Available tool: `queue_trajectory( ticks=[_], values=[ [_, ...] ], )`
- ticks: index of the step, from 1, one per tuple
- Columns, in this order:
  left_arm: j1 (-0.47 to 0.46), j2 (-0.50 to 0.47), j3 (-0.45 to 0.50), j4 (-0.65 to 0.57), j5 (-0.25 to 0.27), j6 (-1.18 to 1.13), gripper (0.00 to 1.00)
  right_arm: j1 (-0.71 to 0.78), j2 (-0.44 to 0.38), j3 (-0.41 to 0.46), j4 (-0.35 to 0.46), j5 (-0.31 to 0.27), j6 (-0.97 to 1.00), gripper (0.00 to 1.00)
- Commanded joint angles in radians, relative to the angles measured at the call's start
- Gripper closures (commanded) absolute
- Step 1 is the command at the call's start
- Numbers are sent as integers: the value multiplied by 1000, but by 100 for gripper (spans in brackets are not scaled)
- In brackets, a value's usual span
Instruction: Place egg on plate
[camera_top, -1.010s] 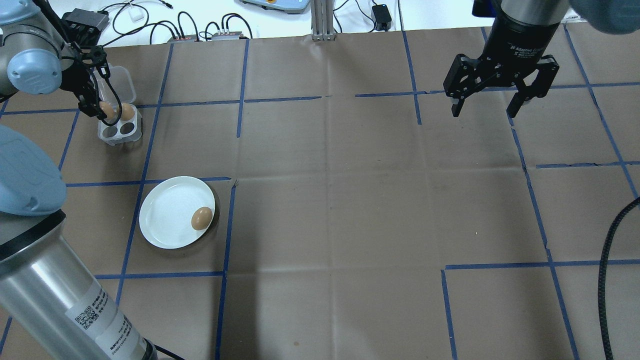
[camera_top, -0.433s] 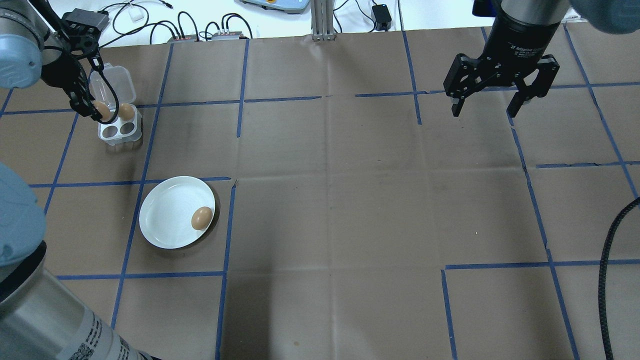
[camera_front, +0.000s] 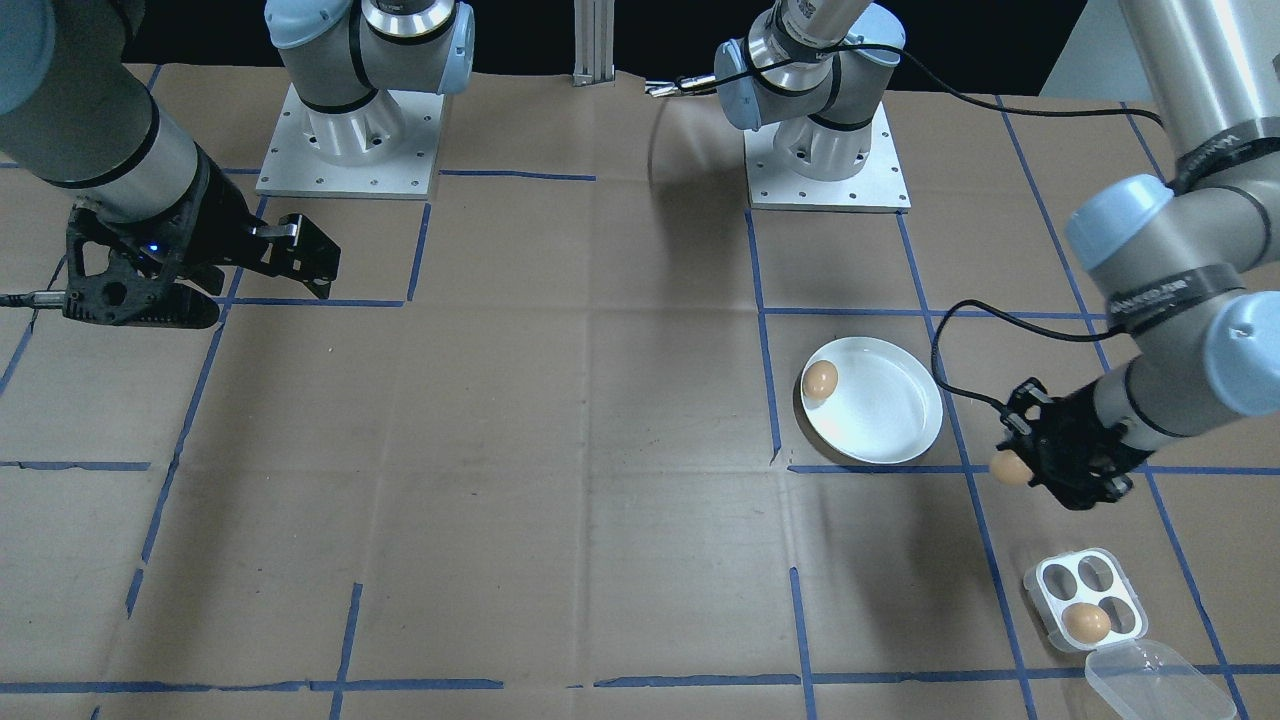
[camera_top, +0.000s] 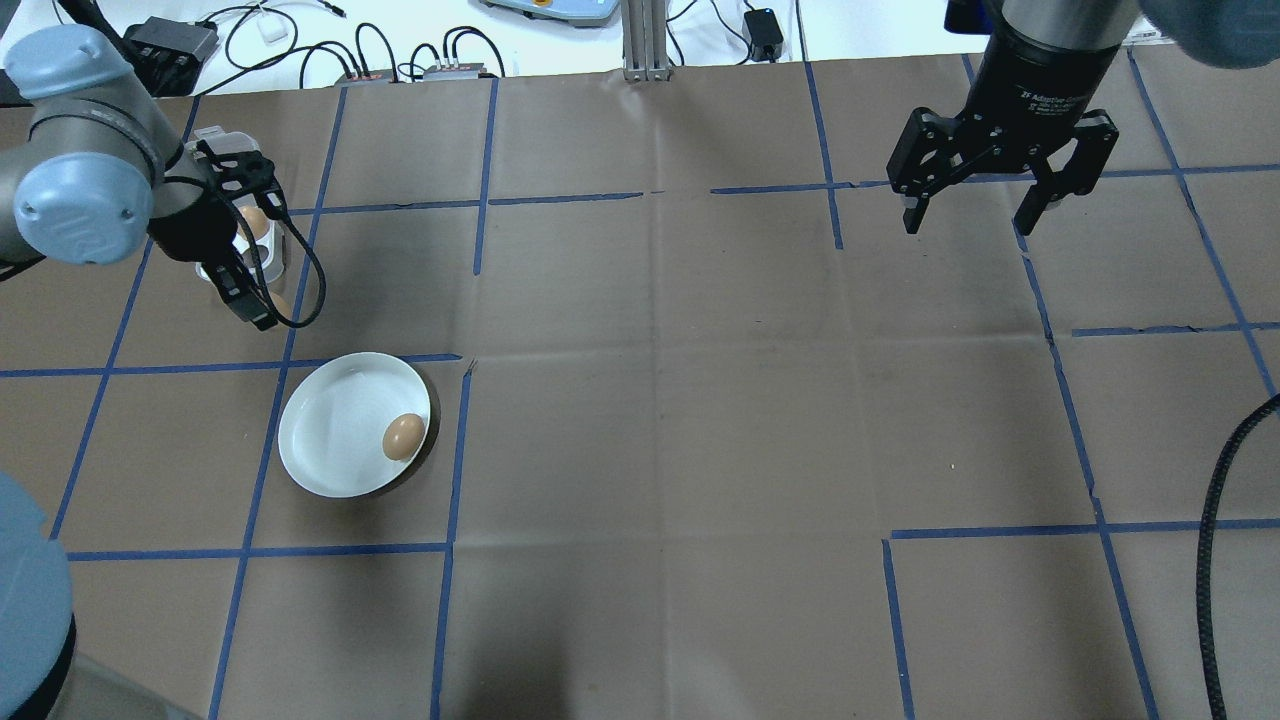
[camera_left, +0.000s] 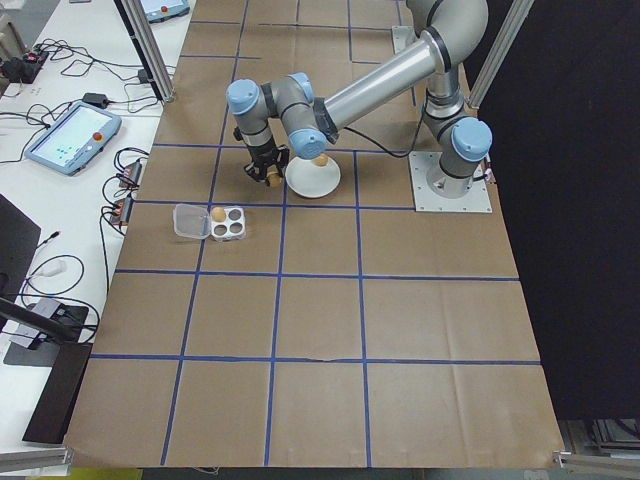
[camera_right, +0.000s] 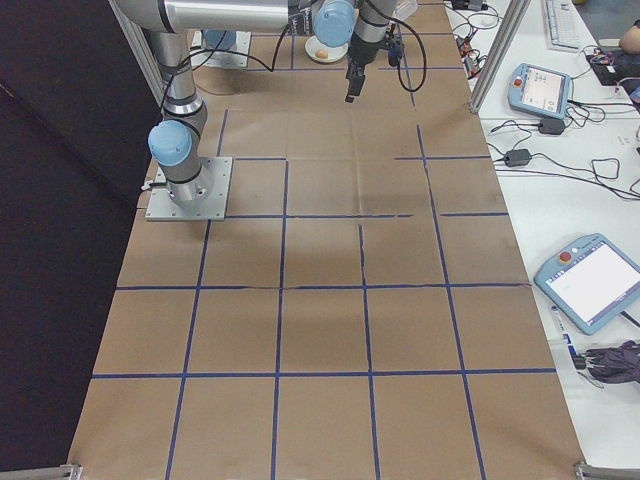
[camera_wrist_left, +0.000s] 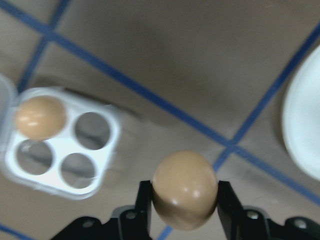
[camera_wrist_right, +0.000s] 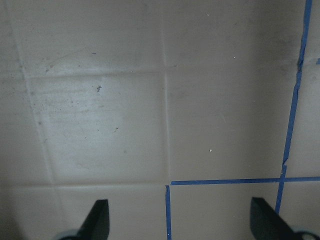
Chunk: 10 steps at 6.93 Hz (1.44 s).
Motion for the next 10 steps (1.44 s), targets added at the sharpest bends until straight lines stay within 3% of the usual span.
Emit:
queue_trajectory(
  ticks=[1,2,3,4,5,7,10],
  values=[
    [-39,51,-152,-1,-5,-56,95,0,1,0,0,-1,0,0],
    [-39,66,-199,4,-27,-76,80,0,-1,0,0,-1,0,0],
    [-40,71,-210,2,-31,-133,36,0,-1,0,0,1,0,0],
    [-40,71,-210,1,-33,-200,10,0,-1,0,0,1,0,0],
    [-40,71,-204,2,-33,-278,1,0,-1,0,0,1,0,0],
    [-22,68,-148,18,-22,-424,1,0,-1,0,0,-1,0,0],
    [24,-33,56,42,-31,-527,1,0,-1,0,0,1,0,0]
  ],
)
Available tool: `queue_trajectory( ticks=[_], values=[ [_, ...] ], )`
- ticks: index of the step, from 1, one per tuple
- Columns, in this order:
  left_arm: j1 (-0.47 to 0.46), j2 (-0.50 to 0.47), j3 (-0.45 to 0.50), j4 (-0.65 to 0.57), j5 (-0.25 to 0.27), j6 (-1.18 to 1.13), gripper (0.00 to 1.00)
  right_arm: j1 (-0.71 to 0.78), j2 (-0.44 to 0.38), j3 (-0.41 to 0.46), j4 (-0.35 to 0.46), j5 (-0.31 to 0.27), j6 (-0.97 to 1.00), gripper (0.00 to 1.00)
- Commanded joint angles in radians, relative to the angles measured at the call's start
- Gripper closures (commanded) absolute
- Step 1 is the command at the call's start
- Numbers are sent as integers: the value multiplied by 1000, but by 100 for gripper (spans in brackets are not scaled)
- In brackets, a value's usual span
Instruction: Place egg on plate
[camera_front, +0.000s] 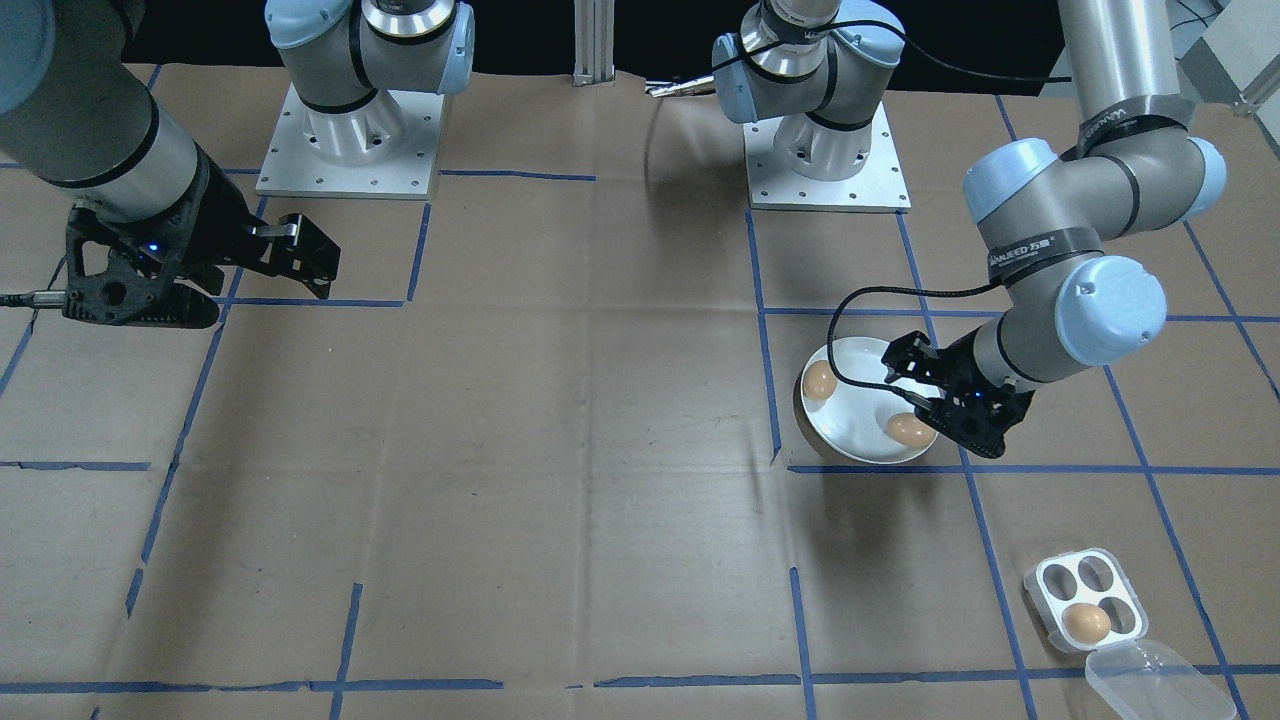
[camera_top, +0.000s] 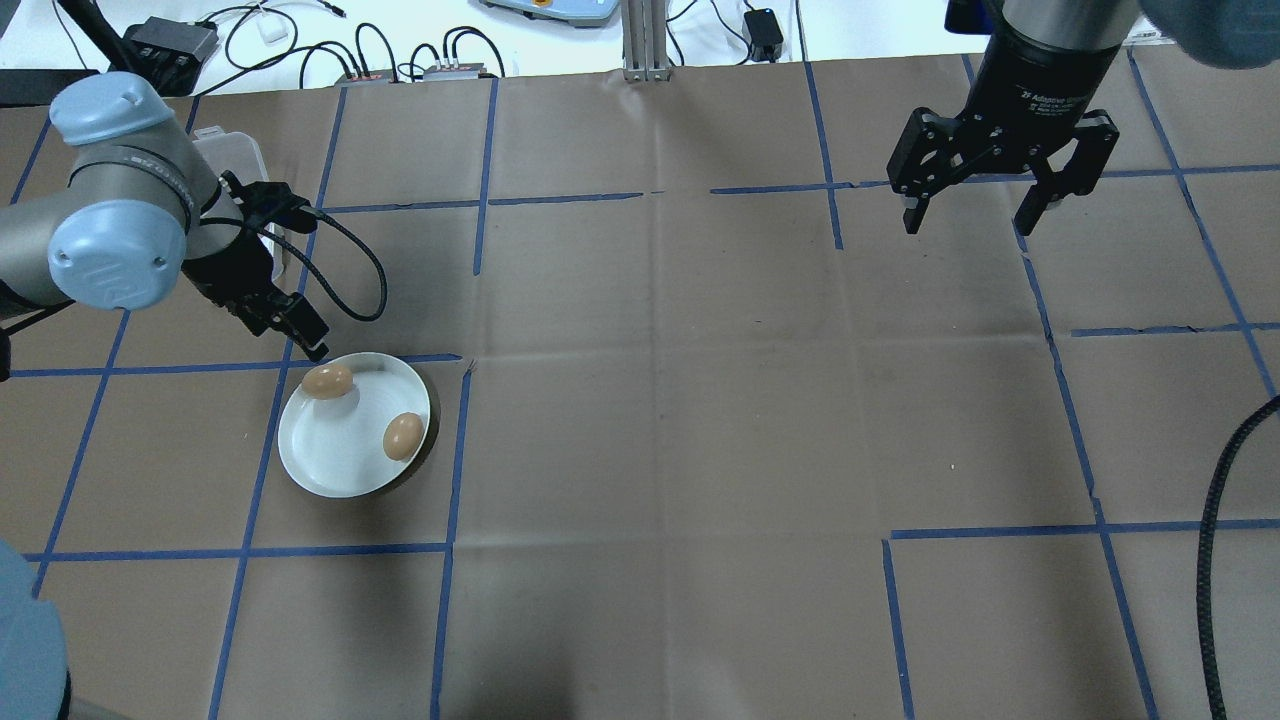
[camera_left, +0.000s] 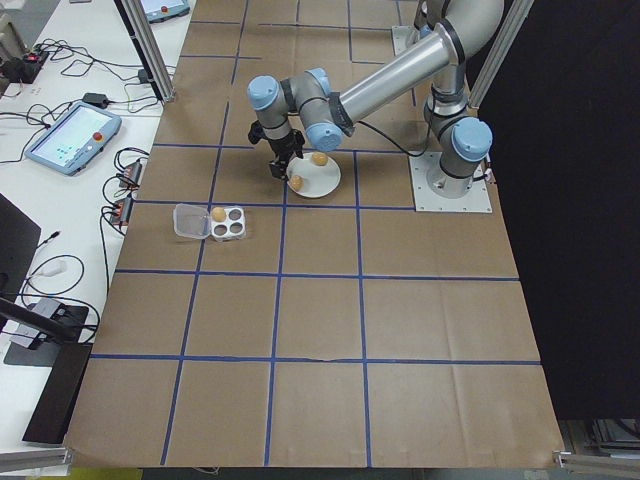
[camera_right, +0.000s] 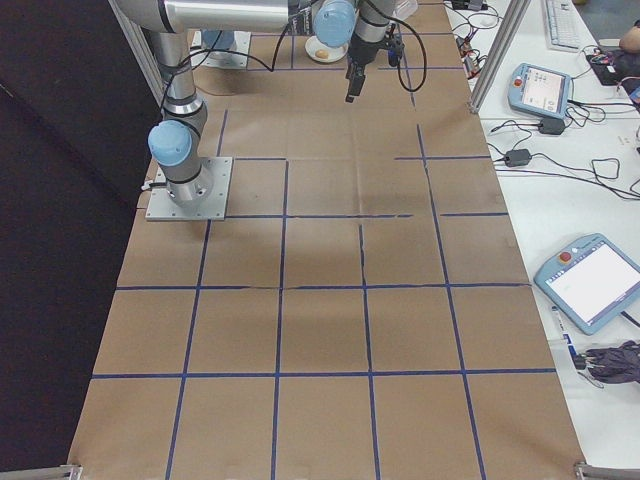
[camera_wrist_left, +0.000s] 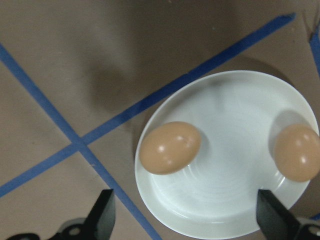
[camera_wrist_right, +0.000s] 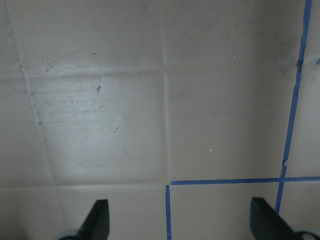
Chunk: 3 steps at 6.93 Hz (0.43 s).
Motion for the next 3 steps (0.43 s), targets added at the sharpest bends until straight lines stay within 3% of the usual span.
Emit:
queue_trajectory(
  ticks=[1,3],
  values=[
    [33,-115,171,64,5,-15,1,0,-1,0,0,-1,0,0],
    [47,-221,320,71,-1,-6,1,0,1,0,0,-1,0,0]
  ],
)
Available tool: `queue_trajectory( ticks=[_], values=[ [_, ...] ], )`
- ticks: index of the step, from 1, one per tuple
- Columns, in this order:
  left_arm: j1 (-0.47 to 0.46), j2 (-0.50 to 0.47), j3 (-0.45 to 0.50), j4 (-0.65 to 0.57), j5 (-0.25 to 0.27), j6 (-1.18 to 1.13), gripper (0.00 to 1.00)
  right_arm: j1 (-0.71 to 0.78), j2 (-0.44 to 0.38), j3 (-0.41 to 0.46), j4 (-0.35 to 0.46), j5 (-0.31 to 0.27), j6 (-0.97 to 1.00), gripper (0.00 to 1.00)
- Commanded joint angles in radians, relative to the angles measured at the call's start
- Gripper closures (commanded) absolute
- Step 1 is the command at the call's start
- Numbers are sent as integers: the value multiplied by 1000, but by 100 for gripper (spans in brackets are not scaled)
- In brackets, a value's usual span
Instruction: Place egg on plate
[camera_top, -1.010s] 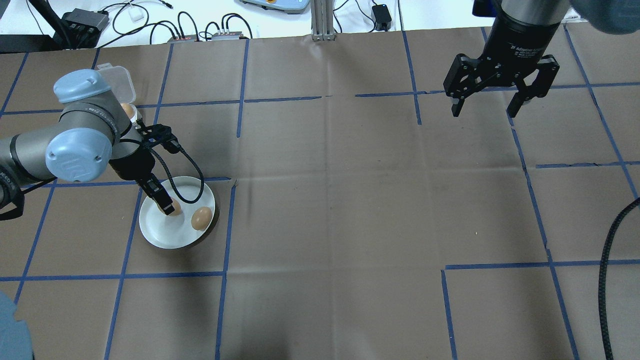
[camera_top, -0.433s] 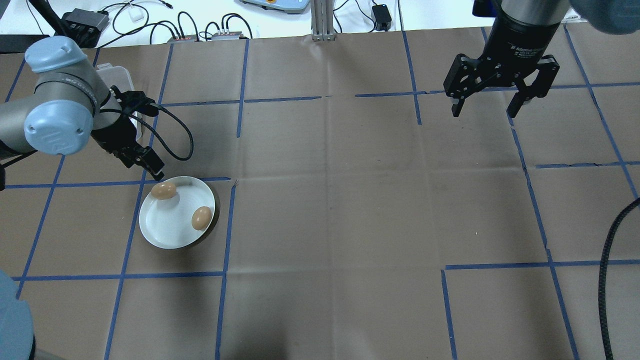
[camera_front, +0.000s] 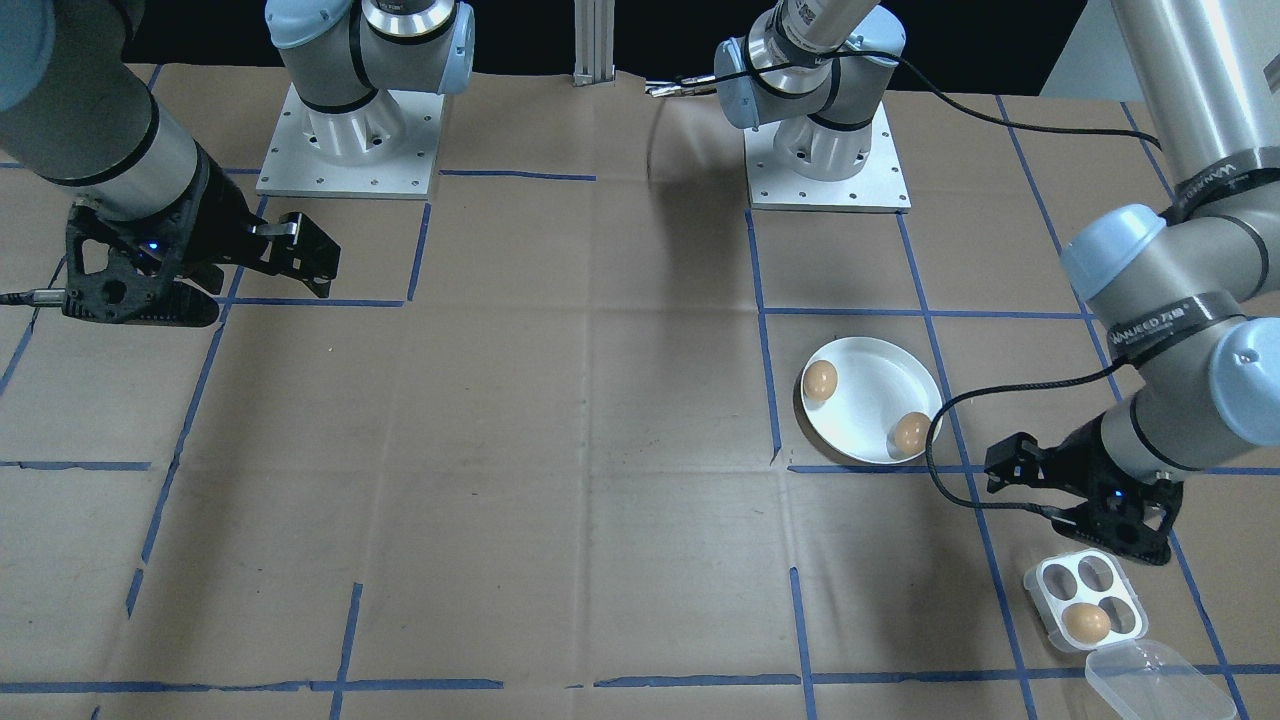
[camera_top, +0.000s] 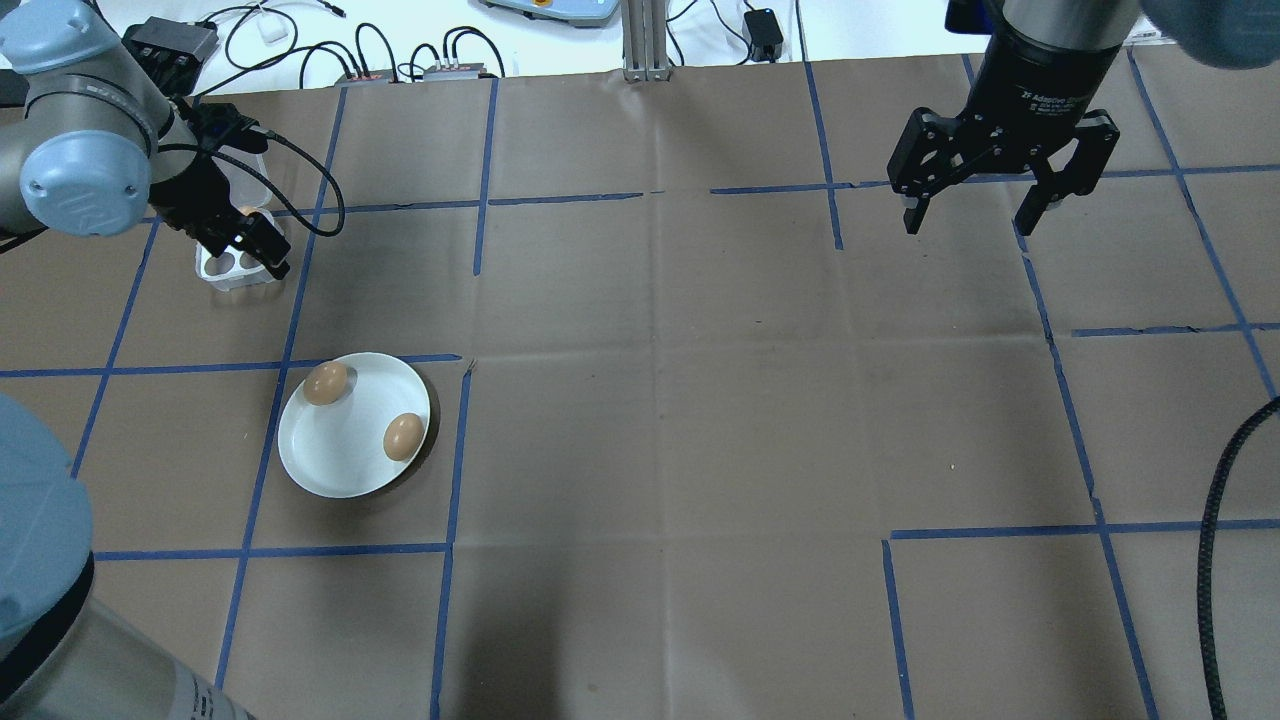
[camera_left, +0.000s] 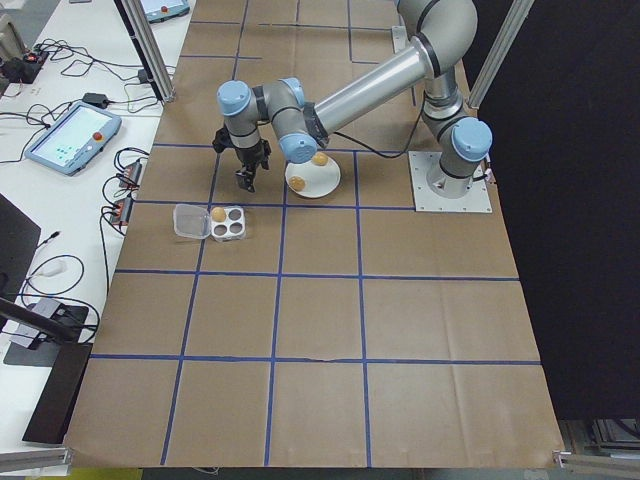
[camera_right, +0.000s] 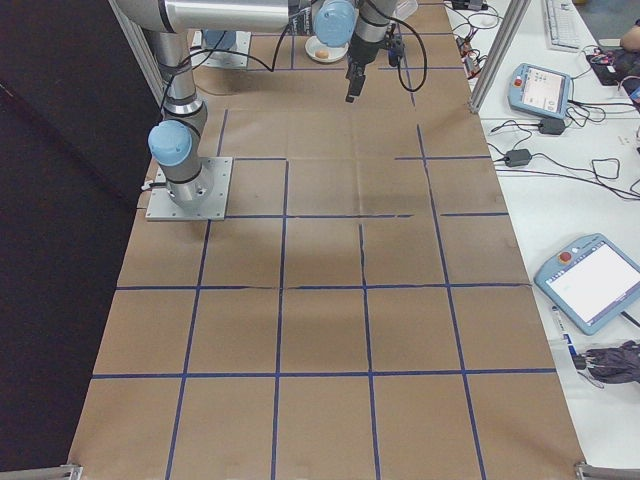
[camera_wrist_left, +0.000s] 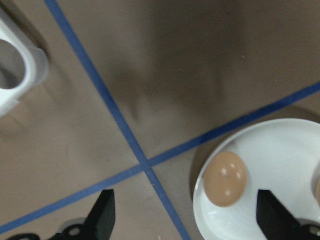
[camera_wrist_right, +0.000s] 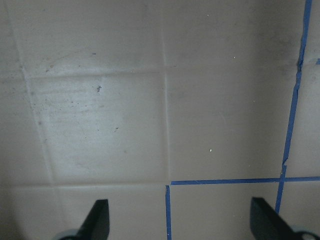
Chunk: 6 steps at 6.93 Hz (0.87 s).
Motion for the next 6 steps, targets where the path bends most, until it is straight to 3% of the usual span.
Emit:
queue_trajectory(
  ticks=[1,6],
  values=[
    [30,-91,127,9,-4,17,1,0,0,0,0,0,0,0],
    [33,-268,318,-5,-9,195,1,0,1,0,0,0,0,0]
  ],
)
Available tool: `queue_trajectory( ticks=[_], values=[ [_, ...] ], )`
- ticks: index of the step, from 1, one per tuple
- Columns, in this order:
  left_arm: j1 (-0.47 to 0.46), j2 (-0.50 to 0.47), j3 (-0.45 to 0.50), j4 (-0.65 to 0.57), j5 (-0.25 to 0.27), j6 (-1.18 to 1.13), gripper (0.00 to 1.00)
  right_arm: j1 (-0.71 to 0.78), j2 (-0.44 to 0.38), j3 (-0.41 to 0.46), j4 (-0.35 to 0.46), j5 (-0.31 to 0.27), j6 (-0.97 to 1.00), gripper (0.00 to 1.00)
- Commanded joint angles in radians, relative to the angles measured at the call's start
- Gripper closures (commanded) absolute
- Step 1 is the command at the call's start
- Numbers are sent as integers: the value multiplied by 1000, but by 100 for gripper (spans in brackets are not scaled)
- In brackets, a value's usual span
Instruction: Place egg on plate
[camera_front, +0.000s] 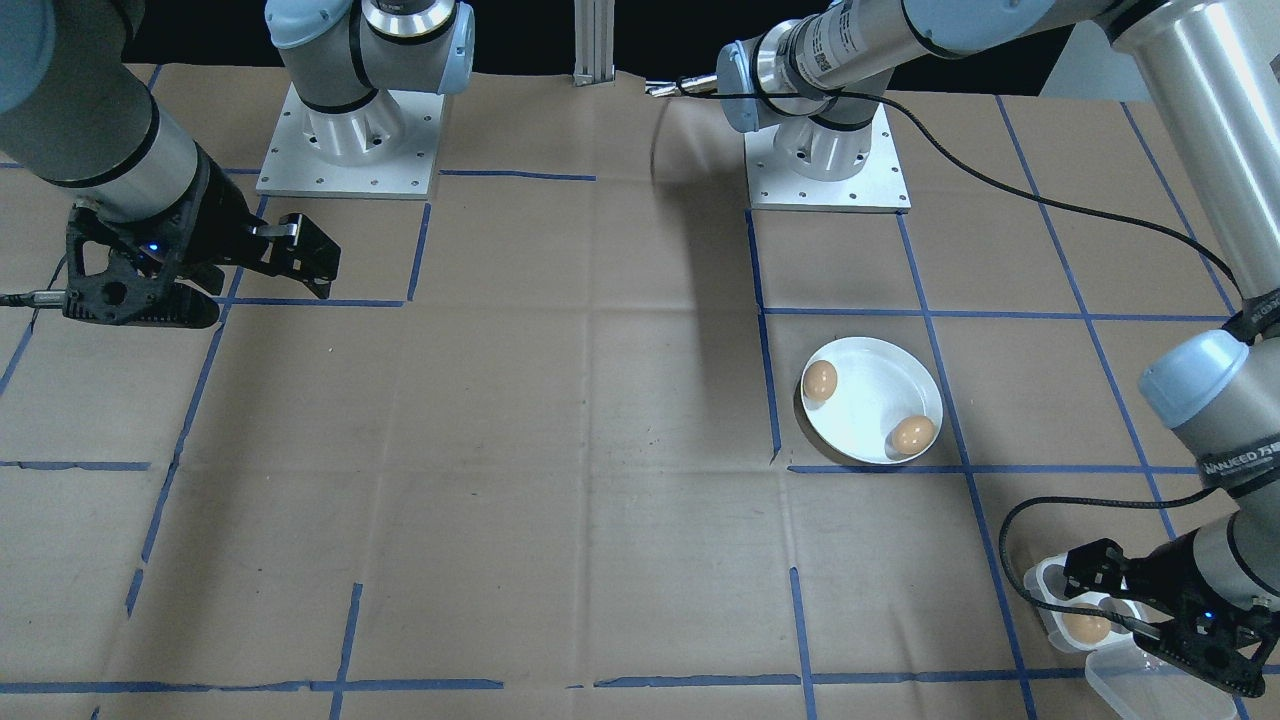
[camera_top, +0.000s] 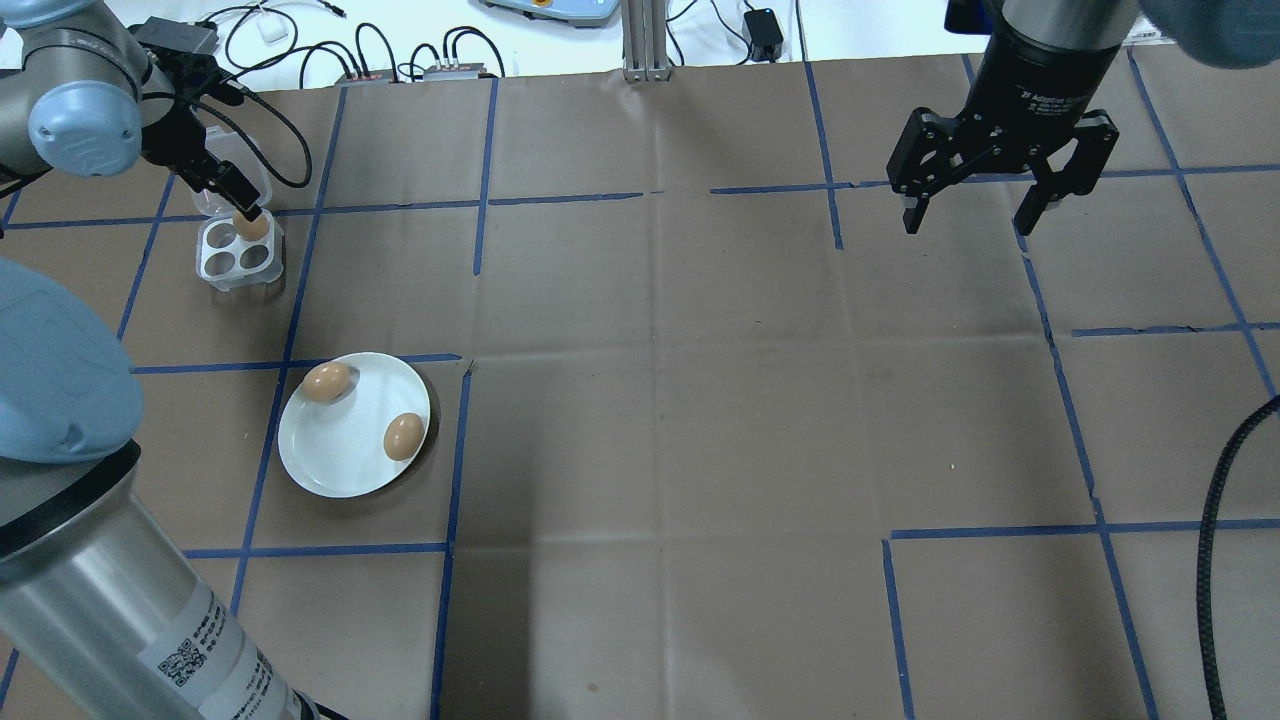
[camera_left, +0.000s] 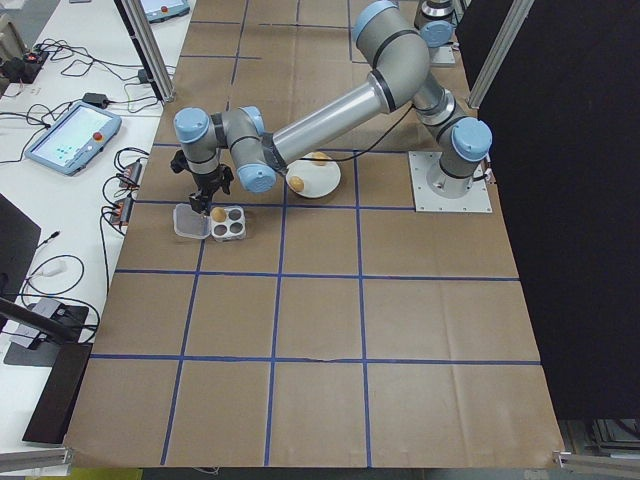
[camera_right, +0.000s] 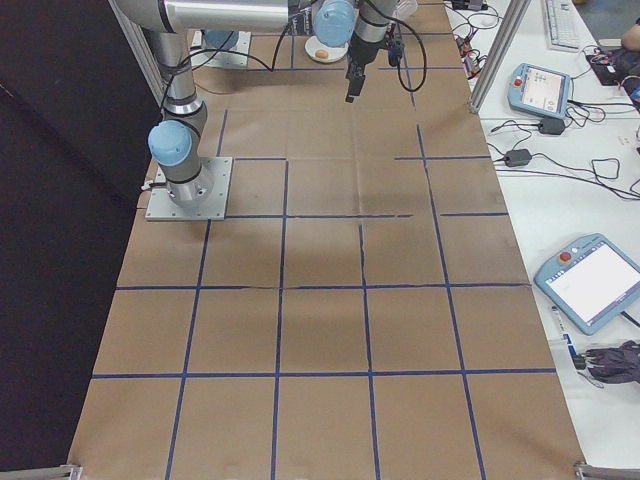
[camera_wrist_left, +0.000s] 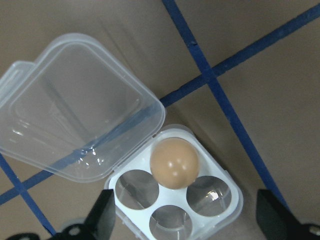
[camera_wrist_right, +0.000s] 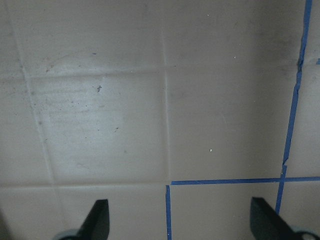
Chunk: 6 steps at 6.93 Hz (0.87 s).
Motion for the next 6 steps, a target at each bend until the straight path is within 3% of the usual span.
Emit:
queue_trajectory(
  ticks=[1,5,6],
  values=[
    [0,-50,35,-10,-30,11,1,0,-1,0,0,0,0,0],
    [0,-55,21,-52,7,22,4,0,-1,0,0,0,0,0],
    [0,-55,23,-53,39,23,13,0,-1,0,0,-1,0,0]
  ],
)
